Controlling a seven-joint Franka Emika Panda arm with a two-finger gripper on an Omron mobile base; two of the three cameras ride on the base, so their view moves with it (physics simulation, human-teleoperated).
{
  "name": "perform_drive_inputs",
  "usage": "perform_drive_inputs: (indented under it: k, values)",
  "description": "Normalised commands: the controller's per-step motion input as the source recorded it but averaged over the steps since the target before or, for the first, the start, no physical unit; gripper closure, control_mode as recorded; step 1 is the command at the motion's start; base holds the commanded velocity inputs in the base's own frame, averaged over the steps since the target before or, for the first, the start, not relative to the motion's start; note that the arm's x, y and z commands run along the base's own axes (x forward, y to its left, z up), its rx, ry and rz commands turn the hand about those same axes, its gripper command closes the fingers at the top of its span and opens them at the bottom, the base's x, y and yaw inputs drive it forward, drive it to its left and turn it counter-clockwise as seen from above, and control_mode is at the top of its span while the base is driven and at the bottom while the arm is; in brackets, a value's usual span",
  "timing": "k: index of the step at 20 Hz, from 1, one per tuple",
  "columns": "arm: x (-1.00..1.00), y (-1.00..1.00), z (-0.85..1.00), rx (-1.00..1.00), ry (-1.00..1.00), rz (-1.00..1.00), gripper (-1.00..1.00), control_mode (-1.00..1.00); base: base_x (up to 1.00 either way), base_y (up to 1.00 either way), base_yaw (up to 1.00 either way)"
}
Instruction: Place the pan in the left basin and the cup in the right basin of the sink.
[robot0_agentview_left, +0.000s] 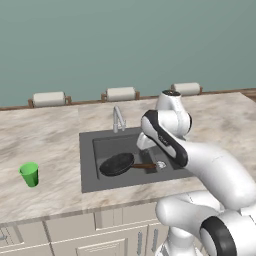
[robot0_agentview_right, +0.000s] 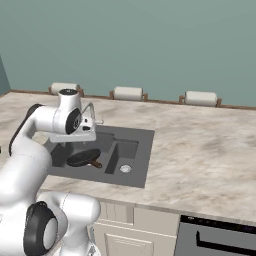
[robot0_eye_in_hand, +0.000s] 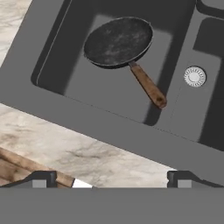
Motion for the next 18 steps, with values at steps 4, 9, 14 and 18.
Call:
perform_drive_inputs:
  k: [4, 9, 14, 18]
  values:
    - [-0.18, -0.07, 0.22, 0.00, 0.00, -0.07, -1.00, -1.00, 0.00, 0.00, 0.00]
    - [-0.13, -0.10, 0.24, 0.00, 0.00, -0.10, -1.00, -1.00, 0.00, 0.00, 0.00]
    - [-0.19, -0.17, 0.17, 0.00, 0.00, -0.07, -1.00, -1.00, 0.00, 0.00, 0.00]
    - [-0.26, -0.18, 0.09, 0.00, 0.00, -0.05, -1.00, -1.00, 0.00, 0.00, 0.00]
